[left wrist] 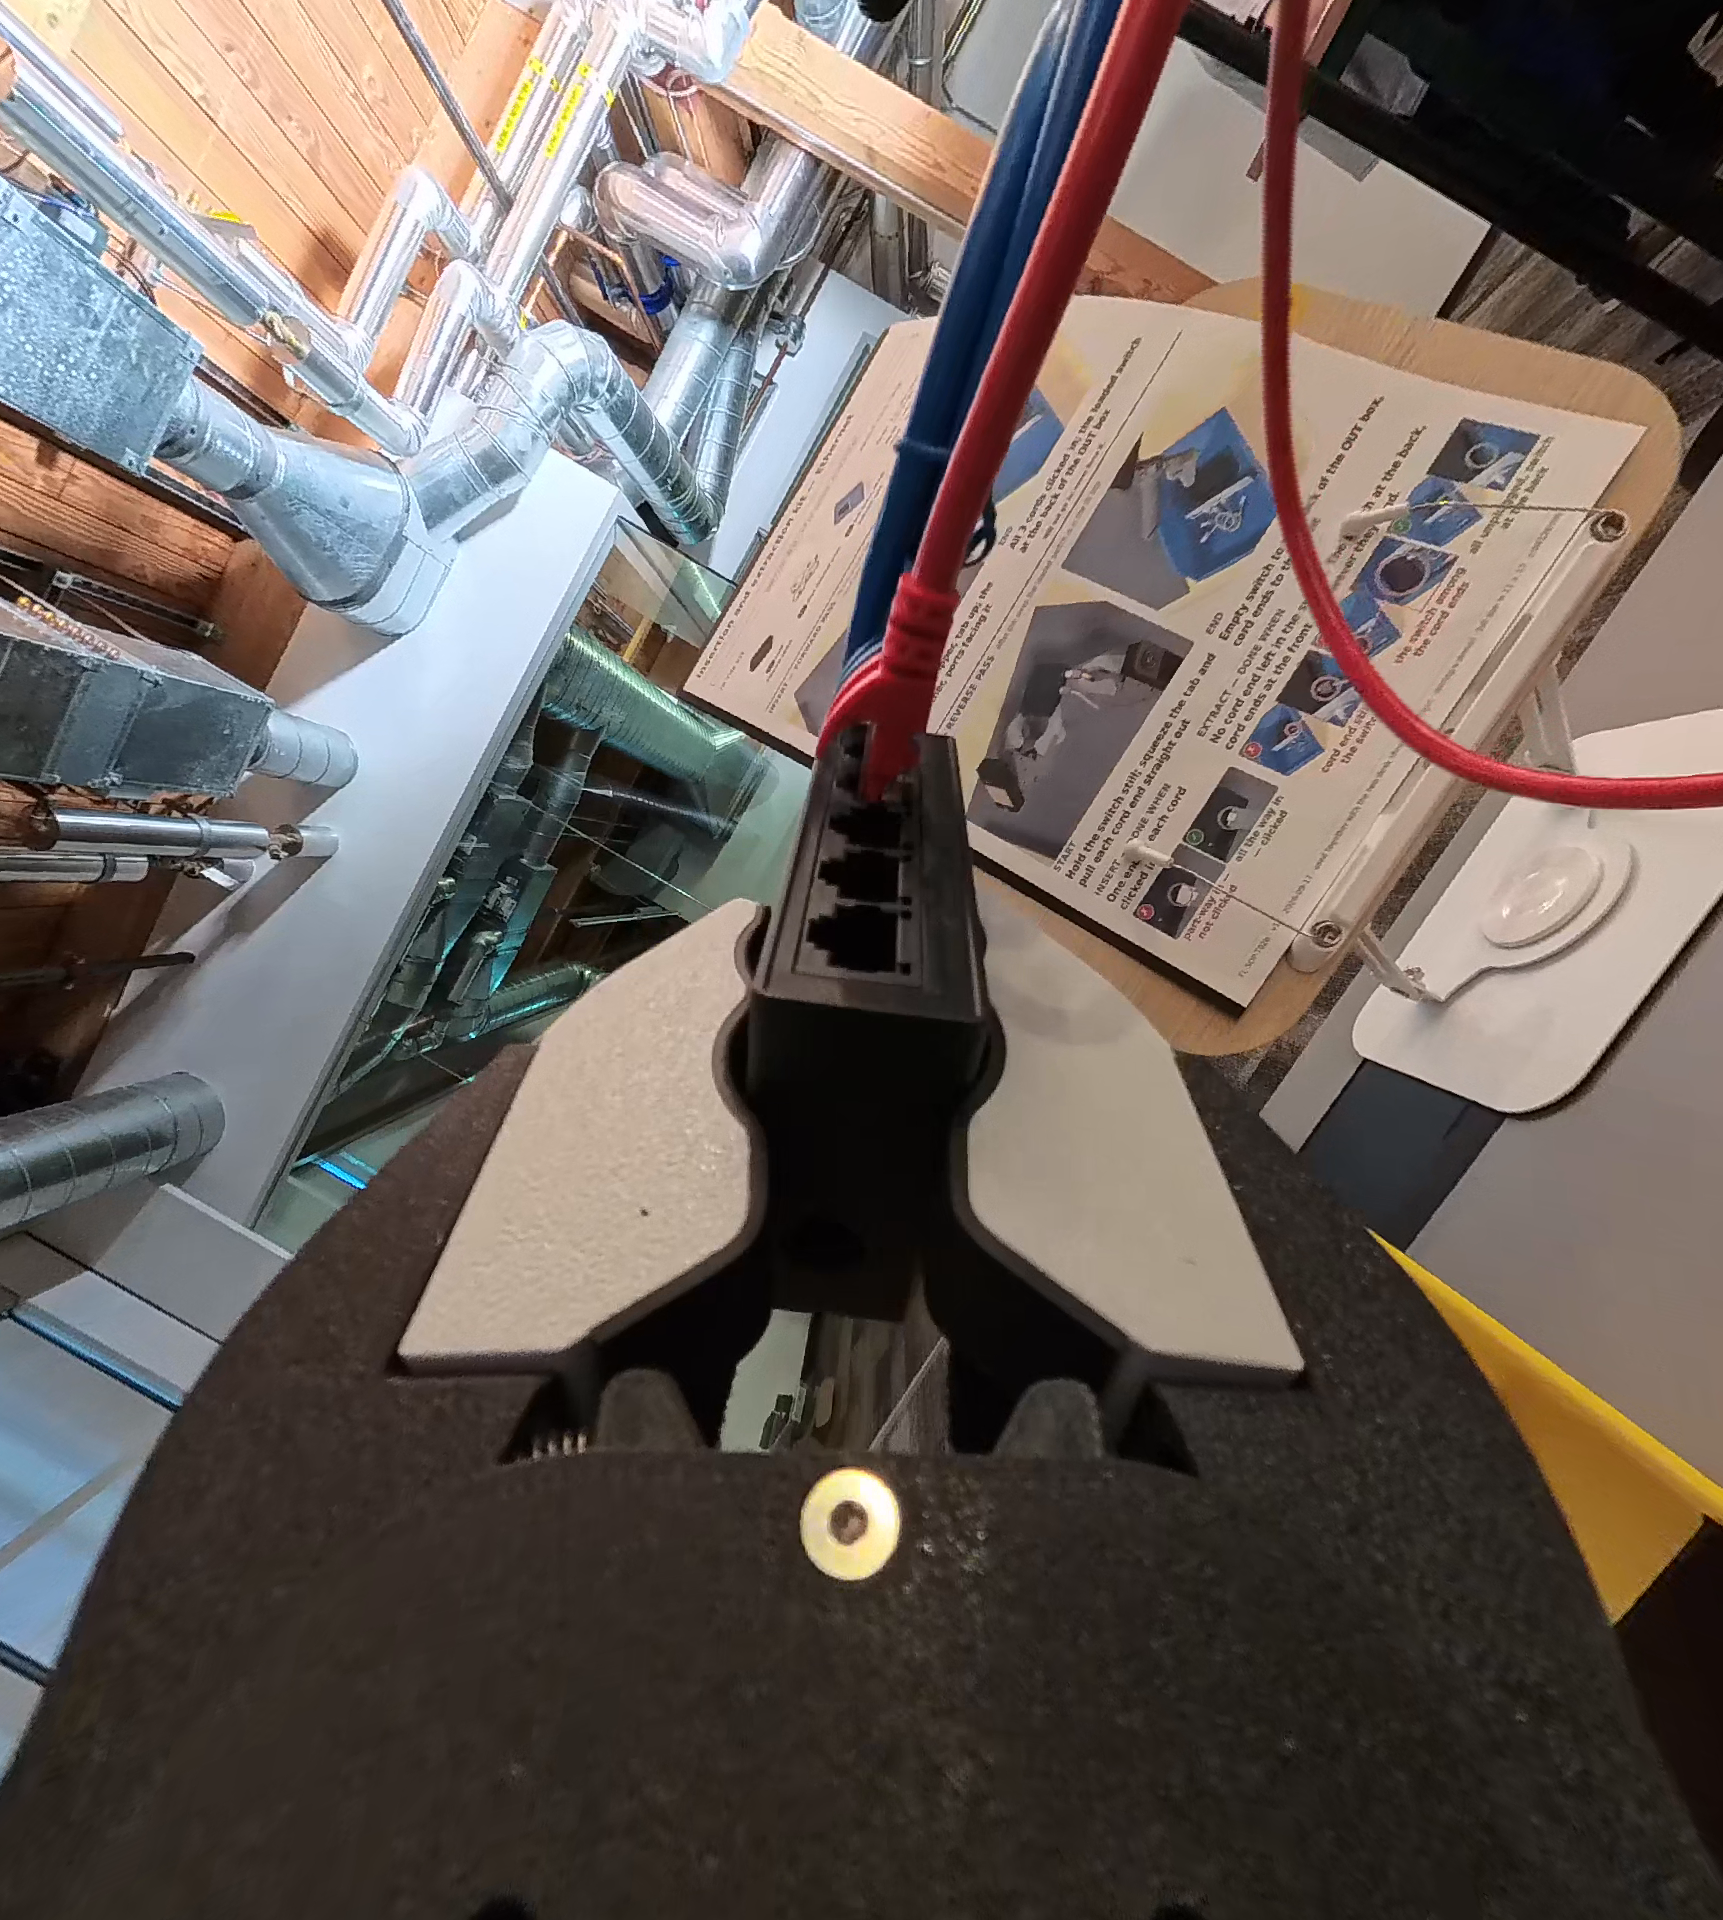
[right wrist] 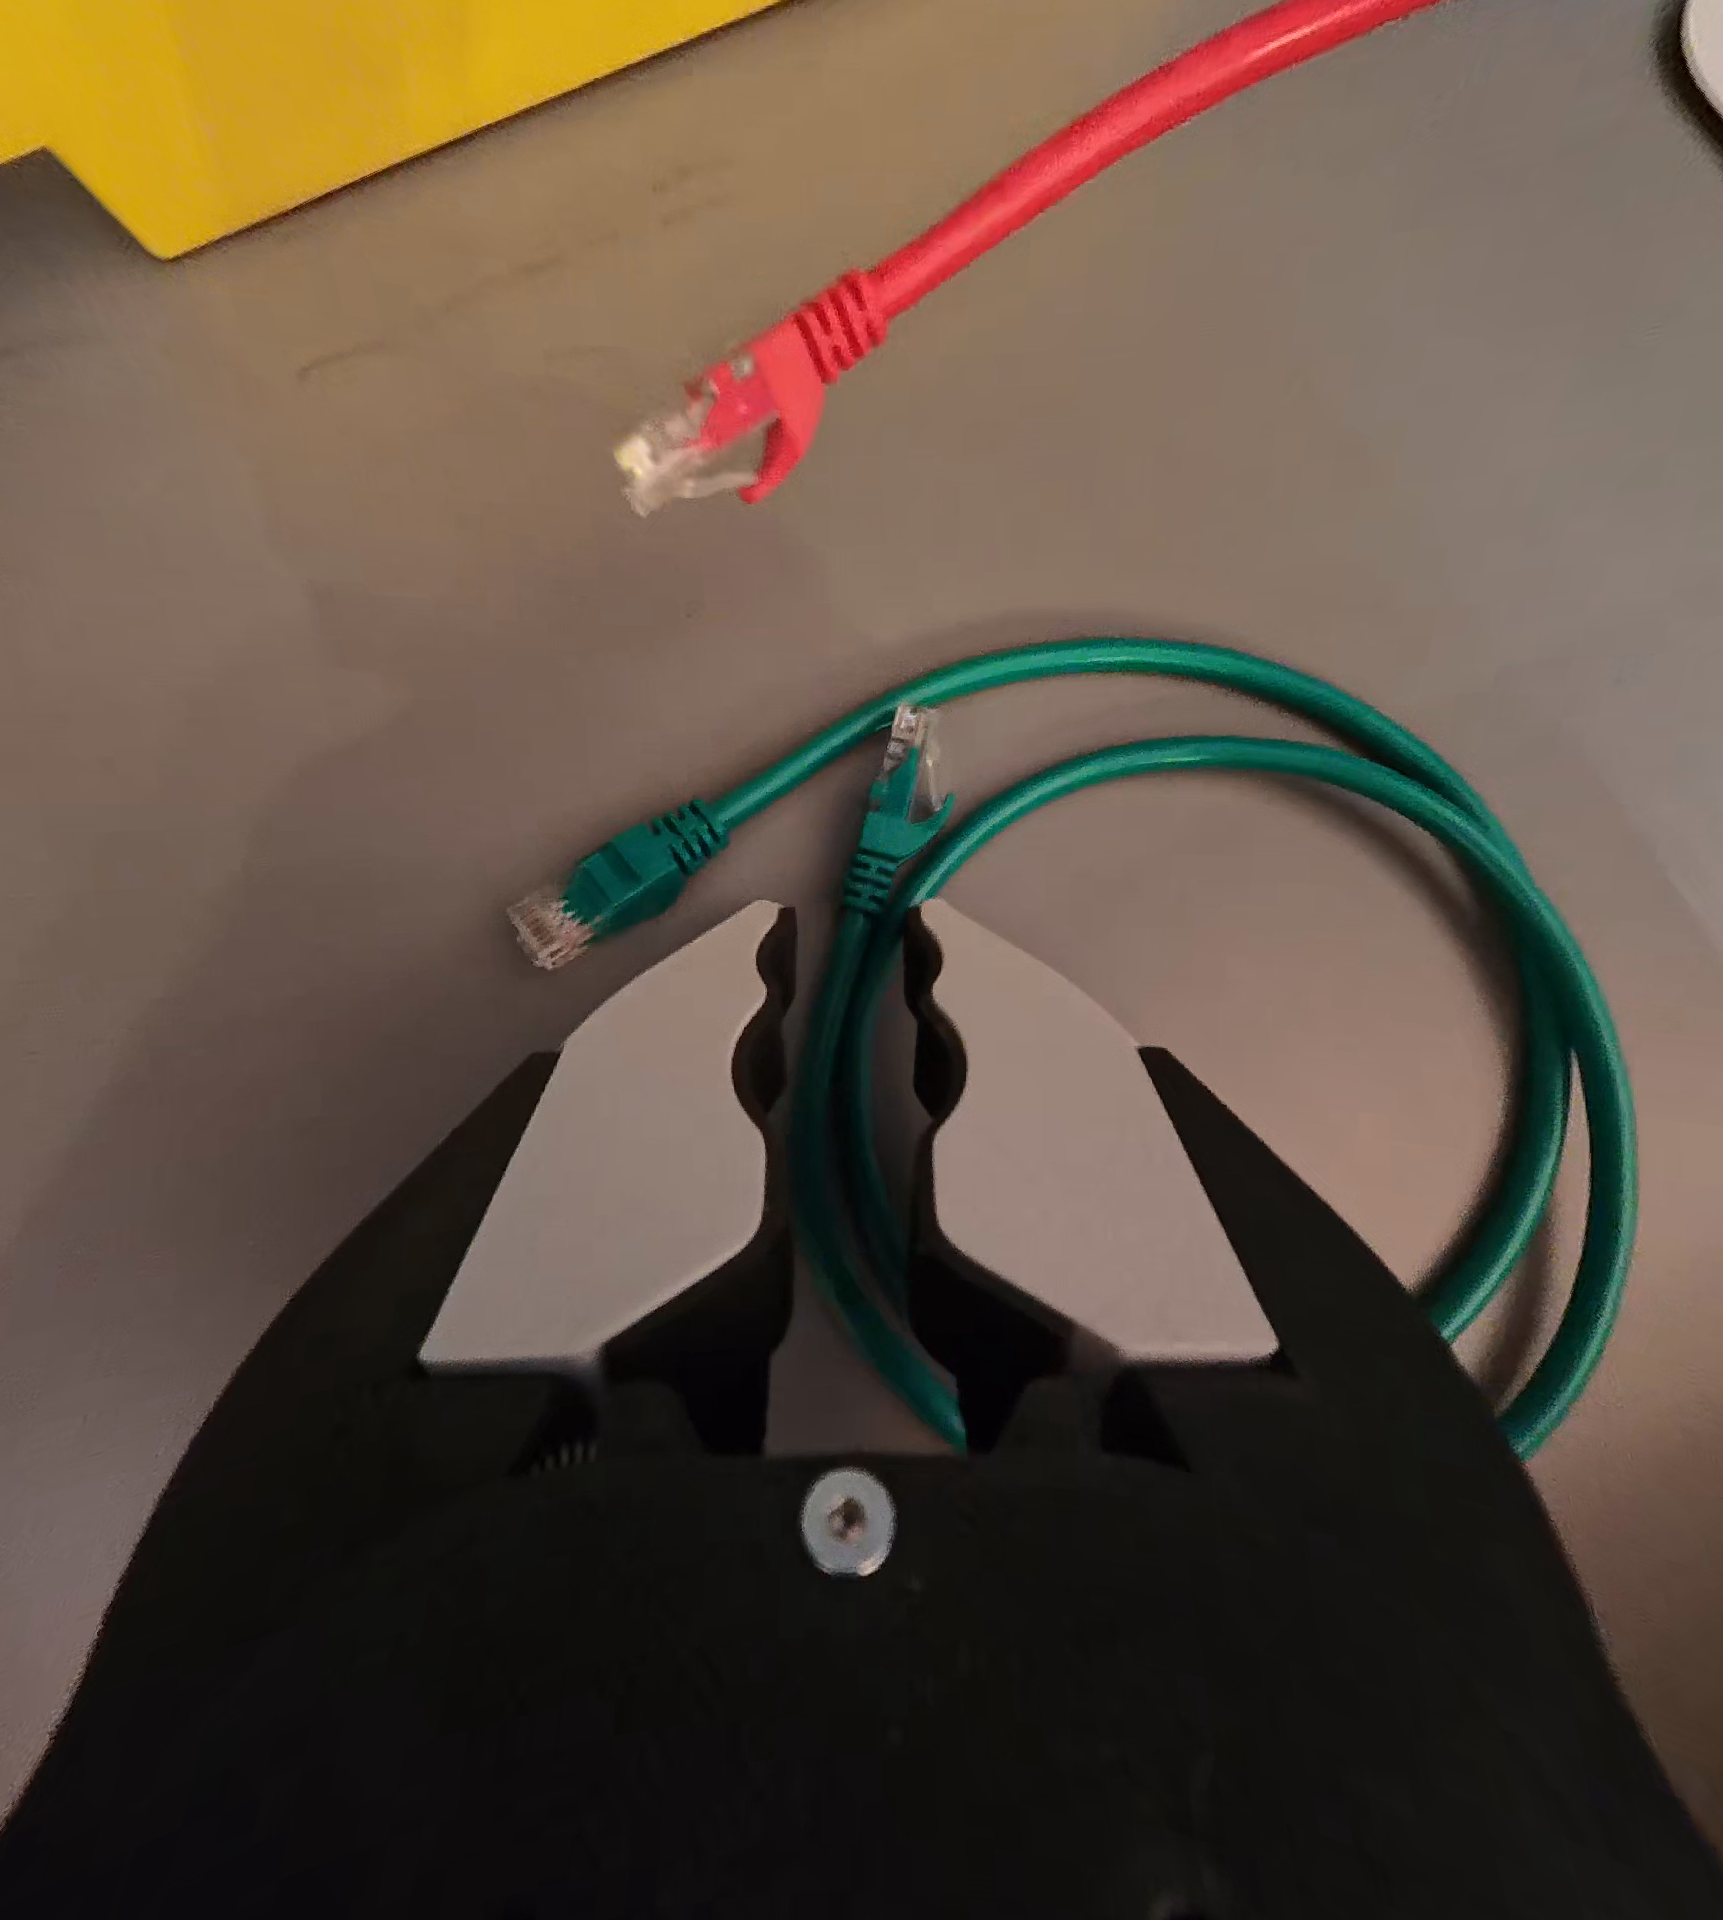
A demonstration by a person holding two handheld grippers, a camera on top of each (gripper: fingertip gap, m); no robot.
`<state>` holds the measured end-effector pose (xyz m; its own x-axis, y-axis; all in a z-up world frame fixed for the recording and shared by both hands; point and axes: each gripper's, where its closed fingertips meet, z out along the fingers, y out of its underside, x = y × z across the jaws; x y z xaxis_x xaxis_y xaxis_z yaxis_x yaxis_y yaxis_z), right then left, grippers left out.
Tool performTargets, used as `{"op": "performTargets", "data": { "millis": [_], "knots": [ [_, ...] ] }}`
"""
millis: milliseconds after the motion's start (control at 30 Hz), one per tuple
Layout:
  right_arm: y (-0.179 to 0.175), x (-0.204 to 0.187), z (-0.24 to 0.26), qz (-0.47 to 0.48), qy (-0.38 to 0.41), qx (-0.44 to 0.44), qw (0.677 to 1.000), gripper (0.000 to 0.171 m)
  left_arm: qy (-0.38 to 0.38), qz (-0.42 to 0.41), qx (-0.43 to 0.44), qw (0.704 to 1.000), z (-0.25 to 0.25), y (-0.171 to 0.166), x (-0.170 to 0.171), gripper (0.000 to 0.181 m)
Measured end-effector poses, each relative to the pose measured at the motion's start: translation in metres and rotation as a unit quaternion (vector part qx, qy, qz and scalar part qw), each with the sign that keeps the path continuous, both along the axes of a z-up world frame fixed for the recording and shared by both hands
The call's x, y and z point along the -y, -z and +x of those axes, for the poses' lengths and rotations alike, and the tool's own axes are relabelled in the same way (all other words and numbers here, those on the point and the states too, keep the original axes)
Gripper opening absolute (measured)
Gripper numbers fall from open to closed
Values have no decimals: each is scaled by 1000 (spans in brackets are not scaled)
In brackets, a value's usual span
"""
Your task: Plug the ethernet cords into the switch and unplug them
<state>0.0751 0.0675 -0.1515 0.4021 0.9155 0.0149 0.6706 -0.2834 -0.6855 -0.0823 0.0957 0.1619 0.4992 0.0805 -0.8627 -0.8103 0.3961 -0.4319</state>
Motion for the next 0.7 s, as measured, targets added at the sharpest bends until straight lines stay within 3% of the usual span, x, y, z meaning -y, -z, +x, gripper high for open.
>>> {"op": "performTargets", "data": {
  "millis": [400, 567, 700],
  "knots": [
    [1, -2, -1, 74, -2, 84, 994, 11, 2, -2, 0, 1000, 2, 1, 0, 31],
    [-24, -8, 14, 198, 17, 128, 972, 6, 3, 1, 3, 1000, 0, -1, 2, 31],
    [-58, -18, 33, 332, 52, 161, 928, 6, 2, 2, 7, 1000, -2, -3, 3, 31]
  ]
}}
